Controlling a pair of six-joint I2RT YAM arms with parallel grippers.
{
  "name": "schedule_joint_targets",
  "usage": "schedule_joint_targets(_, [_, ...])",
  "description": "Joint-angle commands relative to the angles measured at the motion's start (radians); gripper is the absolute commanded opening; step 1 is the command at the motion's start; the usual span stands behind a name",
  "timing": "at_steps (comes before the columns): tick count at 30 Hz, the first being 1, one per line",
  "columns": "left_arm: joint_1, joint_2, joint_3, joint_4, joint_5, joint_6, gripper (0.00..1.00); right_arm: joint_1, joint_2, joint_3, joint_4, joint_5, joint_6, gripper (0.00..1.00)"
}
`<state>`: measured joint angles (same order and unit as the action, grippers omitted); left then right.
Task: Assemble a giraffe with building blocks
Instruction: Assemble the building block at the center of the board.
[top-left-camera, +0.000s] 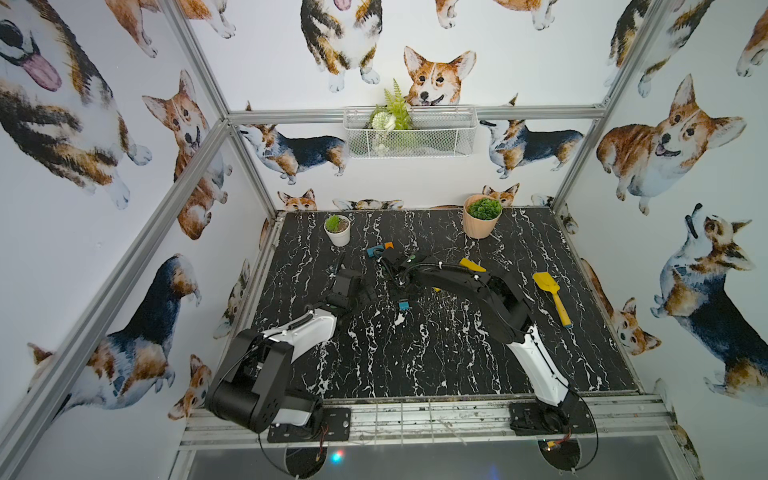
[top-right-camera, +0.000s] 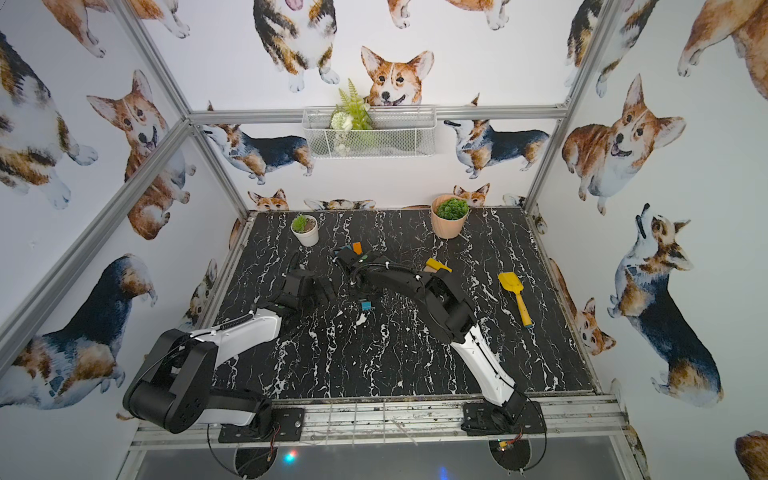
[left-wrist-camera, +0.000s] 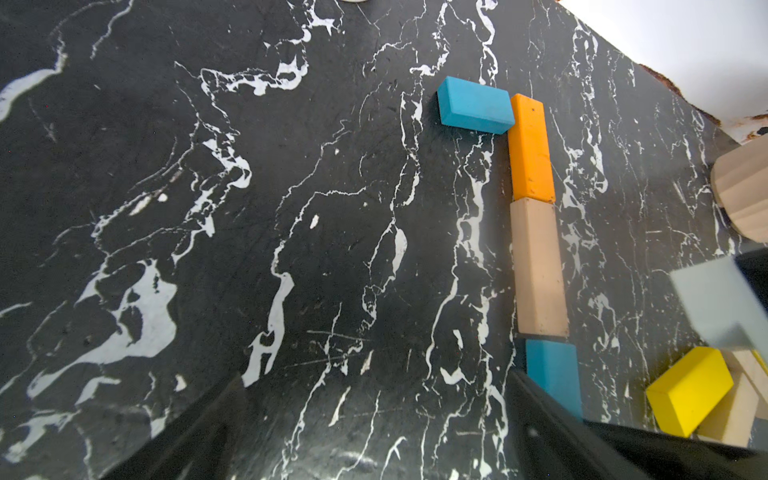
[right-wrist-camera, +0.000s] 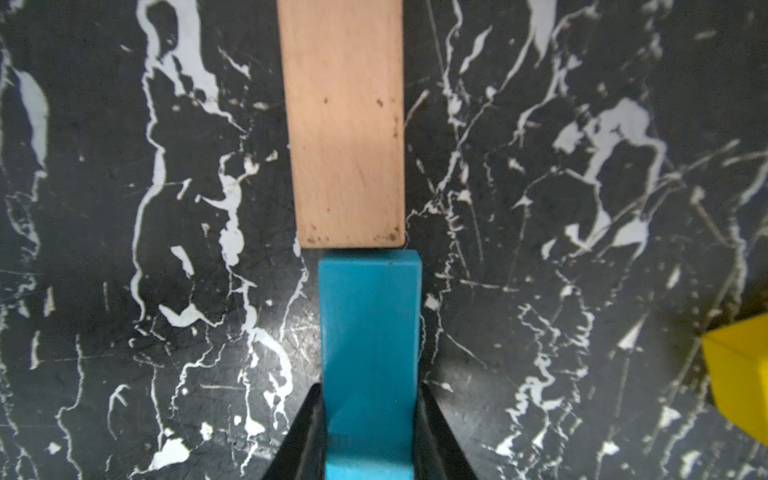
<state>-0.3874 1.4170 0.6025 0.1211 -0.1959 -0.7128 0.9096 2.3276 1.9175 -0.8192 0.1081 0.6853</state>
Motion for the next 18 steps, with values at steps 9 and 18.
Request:
schedule_joint_targets(9, [0.000, -0.004, 0.000, 0.019, -0.007, 0.003, 1.00, 0.000, 0.012, 0.000, -0.003, -0.031, -0.001, 0.13])
schedule_joint_targets(18, [0.000, 0.002, 0.002, 0.021, -0.005, 0.006, 1.00, 0.000, 0.024, 0.003, 0.002, -0.044, -0.005, 0.13])
